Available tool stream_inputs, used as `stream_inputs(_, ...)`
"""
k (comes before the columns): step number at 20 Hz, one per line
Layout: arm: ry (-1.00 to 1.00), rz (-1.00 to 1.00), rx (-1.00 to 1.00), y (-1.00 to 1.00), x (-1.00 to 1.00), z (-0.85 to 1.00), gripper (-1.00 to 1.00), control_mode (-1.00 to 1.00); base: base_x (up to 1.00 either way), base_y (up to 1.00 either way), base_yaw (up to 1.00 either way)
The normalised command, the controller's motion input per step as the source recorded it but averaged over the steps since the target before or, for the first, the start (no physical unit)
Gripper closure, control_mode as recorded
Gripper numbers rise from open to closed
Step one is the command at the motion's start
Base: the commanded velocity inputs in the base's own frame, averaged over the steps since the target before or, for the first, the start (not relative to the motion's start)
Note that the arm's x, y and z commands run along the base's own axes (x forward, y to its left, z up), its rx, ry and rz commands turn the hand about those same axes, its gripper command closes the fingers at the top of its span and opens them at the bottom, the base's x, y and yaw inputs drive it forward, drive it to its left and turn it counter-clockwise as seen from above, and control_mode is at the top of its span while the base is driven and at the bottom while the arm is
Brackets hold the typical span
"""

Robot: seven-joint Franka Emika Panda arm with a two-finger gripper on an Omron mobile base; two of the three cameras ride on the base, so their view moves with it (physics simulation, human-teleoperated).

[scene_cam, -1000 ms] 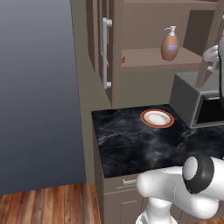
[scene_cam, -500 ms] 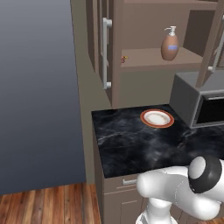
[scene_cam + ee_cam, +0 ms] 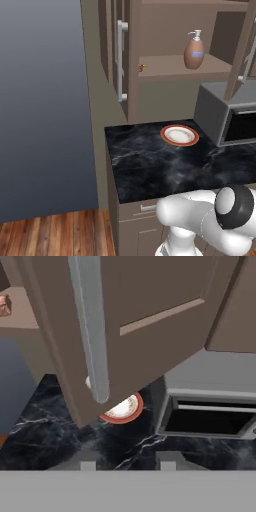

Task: Pick the bar soap and soap dispenser from the cabinet and place them on the counter.

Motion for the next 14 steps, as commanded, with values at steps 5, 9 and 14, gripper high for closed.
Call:
stream_inputs(5,0.00,-0.08,-0.16,0.67,-0.15,0.01,-1.00,-1.00,0.00,0.00,0.00)
stream_inputs(9,0.04,-0.03,-0.17,0.72,-0.10,0.03,-1.00,-1.00,0.00,0.00,0.00)
stream_inputs(14,0.08,0.00,-0.17,0.89,-0.04,0.01,-1.00,-1.00,0.00,0.00,0.00)
